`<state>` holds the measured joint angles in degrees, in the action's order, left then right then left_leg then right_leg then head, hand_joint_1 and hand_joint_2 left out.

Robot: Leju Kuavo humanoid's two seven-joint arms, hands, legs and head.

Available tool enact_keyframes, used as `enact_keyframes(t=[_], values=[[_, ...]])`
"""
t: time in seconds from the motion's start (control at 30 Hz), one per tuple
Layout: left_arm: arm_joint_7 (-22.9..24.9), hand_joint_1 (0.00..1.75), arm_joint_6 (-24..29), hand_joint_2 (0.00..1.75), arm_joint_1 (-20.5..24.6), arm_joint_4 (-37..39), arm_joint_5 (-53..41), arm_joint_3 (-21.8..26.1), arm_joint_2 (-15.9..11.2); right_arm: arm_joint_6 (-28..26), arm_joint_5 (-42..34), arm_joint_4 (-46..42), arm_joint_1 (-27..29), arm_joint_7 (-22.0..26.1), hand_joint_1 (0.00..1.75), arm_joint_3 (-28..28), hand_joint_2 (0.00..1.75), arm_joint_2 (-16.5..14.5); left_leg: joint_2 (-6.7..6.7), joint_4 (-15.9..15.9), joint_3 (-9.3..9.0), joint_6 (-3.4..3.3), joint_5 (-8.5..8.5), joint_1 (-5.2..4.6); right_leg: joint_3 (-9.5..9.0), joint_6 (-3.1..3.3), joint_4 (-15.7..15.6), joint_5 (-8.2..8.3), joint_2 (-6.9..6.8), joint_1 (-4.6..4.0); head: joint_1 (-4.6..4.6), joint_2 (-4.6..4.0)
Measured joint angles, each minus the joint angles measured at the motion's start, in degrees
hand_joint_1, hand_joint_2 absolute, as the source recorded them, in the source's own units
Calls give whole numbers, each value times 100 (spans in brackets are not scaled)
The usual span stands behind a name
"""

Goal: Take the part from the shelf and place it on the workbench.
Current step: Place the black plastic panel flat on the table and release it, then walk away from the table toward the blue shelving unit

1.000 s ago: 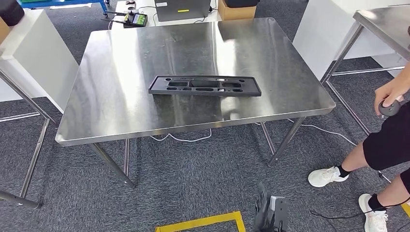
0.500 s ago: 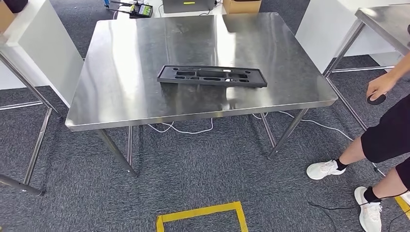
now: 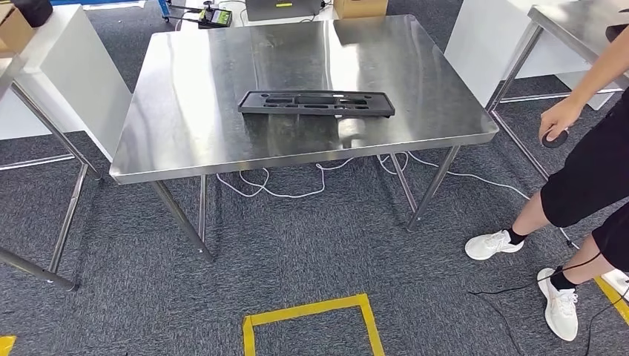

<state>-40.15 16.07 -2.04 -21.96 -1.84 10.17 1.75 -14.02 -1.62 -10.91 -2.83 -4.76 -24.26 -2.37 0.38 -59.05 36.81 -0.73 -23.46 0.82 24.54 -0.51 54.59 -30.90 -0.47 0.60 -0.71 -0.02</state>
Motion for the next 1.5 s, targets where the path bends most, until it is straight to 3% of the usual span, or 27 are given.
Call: enact_keyframes(t=[0.1,0.13,0.17,0.2,0.23,0.3,0.37,0.4,0.47,0.5,0.57,0.63,0.67,0.7,0.73,0.8,0.87,0.9,0.97,1.07,1.2,1.27,1.33,1.4,1.47,1.5], values=[[1,0,4,0,1,53,11,-5,-4,-88,24,10,16,193,0,-2,0,-4,-26,-837,198,70,-846,36,165,144,1,169,-42,10,-25,0],[2,0,4,0,7,72,19,-5,-6,-122,42,11,16,280,0,-5,0,-6,-29,-1171,243,92,-1027,42,231,155,6,221,-49,-3,-28,0],[2,0,4,0,12,93,27,-5,-7,-154,63,12,13,359,0,-10,0,-10,-30,-1410,238,110,-1076,49,303,147,14,271,-53,-12,-27,0],[2,0,4,0,14,110,34,-5,-8,-179,81,13,10,419,0,-15,0,-15,-29,-1471,147,122,-989,60,377,133,30,318,-54,-16,-29,0],[2,0,4,0,18,122,38,-5,-8,-194,95,14,6,457,0,-22,0,-23,-28,-1337,-37,128,-833,75,442,110,56,358,-54,-16,-28,0],[2,0,4,0,41,130,41,-5,-7,-214,110,17,-3,490,0,-32,0,-37,-33,-631,-600,128,-628,94,569,55,152,412,-52,-20,-32,0],[1,0,5,0,72,137,42,-5,-7,-229,115,19,-17,497,0,-38,0,-49,-54,-20,-978,96,-690,72,675,-16,247,457,-57,-34,-28,1],[1,0,7,0,81,146,42,-5,-8,-235,116,19,-26,500,0,-39,0,-52,-62,111,-1023,70,-740,49,720,-58,271,492,-60,-40,-27,1],[1,0,10,0,83,168,43,-5,-7,-242,117,26,-36,503,0,-42,0,-59,-49,170,-940,-35,-698,33,785,-141,298,548,-60,-43,-23,1],[1,0,10,0,84,177,45,-5,-4,-242,124,31,-36,503,0,-42,0,-60,-35,187,-880,-105,-650,33,849,-149,372,482,-51,-42,-19,1],[1,0,13,0,90,188,49,-3,4,-238,154,42,-36,493,0,-46,0,-62,-6,210,-744,-224,-539,37,1032,-100,788,112,-26,-33,3,1],[2,0,19,0,91,202,51,-1,8,-218,204,51,-35,452,0,-67,0,-64,10,208,-597,-256,-429,17,1234,-49,1491,-326,-5,-21,21,1],[2,0,22,0,92,213,53,1,11,-200,227,58,-36,420,0,-83,0,-66,19,205,-518,-250,-369,10,1268,-65,1769,-419,-1,-15,21,1],[2,0,26,0,93,231,56,4,17,-176,246,65,-37,383,0,-102,0,-64,27,202,-441,-241,-309,6,1219,-112,1888,-390,0,-9,21,1],[2,0,35,0,96,254,59,9,25,-153,260,69,-37,346,0,-122,0,-62,33,199,-371,-227,-253,7,1074,-174,1803,-265,1,-3,22,0],[2,0,64,0,106,318,68,26,44,-112,282,75,-40,286,0,-151,0,-54,36,192,-275,-180,-157,6,519,-253,1111,-30,1,9,25,1],[2,0,87,0,128,385,83,39,58,-85,299,77,-50,263,0,-173,0,-48,39,176,-225,-111,-73,-11,-3,-216,271,-61,13,-17,28,1],[2,0,92,0,143,418,92,44,60,-72,303,77,-54,262,0,-181,0,-47,42,171,-206,-76,-33,-19,-114,-179,37,-120,20,-36,30,1],[16,0,91,0,185,524,109,68,61,-52,304,79,-46,263,0,-190,0,-45,43,158,-184,-10,21,-3,-105,-98,-71,-138,29,-27,34,0],[126,0,80,0,231,674,115,101,62,-34,304,84,-24,266,0,-192,0,-47,20,61,-139,43,-98,38,-79,6,-73,-76,24,35,32,0],[163,0,80,0,235,693,114,105,63,-33,304,84,-21,266,0,-193,0,-48,16,18,-124,49,-164,40,-72,22,-72,-67,24,28,29,1],[601,0,105,0,250,803,21,111,72,-25,316,87,-10,273,0,-204,0,-67,3,-591,8,72,-553,42,5,101,-54,-8,62,-13,26,1],[1137,0,162,0,273,953,-123,115,84,-9,330,92,-3,280,0,-225,0,-112,-226,-580,-302,1,-696,41,134,160,6,64,207,-77,34,1],[1237,0,195,0,280,1016,-175,114,89,6,334,94,-12,280,0,-236,0,-147,-411,44,-744,-96,-463,15,195,109,53,106,368,-82,35,1],[1206,0,199,0,291,1034,-179,112,97,26,338,95,-16,279,0,-238,0,-164,-306,162,-784,-125,-439,-2,238,45,57,134,461,-75,23,0],[1186,0,200,0,310,1036,-184,111,104,37,340,96,-15,279,0,-238,0,-166,-236,258,-819,-146,-430,4,290,23,91,117,442,-79,25,1]])
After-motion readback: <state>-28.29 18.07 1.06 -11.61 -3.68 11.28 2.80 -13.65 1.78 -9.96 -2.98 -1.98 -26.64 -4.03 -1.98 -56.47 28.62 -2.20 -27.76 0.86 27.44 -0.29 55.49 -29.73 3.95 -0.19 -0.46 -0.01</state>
